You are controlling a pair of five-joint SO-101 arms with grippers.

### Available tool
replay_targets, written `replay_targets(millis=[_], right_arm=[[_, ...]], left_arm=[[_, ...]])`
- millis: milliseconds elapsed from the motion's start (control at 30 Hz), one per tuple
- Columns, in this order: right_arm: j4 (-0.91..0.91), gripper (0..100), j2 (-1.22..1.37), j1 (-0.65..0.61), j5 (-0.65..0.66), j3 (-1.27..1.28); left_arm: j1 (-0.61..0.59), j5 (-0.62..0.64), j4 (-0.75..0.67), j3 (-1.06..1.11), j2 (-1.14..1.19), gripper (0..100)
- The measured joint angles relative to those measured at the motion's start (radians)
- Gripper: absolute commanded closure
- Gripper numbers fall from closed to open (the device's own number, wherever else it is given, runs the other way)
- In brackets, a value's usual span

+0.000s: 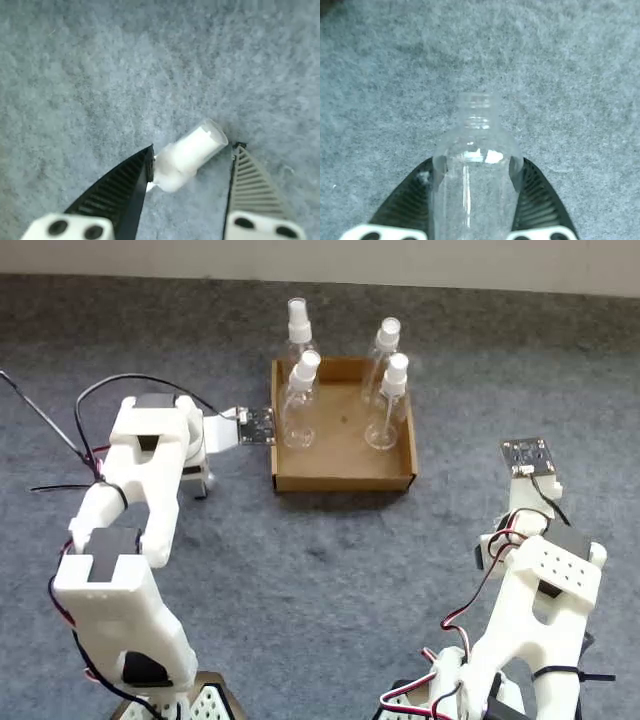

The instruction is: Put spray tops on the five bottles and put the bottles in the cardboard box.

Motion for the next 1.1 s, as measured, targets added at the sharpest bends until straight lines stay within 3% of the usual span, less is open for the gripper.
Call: replay_targets(millis=[200,433,567,800,1100], right_arm=[[0.000,99.5,0.000,0.000,0.000,0.000],[0.000,99.5,0.000,0.000,0.000,0.000],[0.000,99.5,0.000,-0.002,0.000,0.000],[-0.104,99.5,0.005,-0.028,0.000,0.002],[-0.341,99.5,0.005,-0.040,0.000,0.146]], left_arm=[[0.006,0.000,-0.009,0.043,0.000,95],[0.006,0.061,-0.009,0.046,0.000,97],[0.006,0.288,0.060,0.008,0.002,97],[0.008,0.850,0.270,-0.167,0.000,97],[0.023,1.249,0.288,-0.175,0.000,97]])
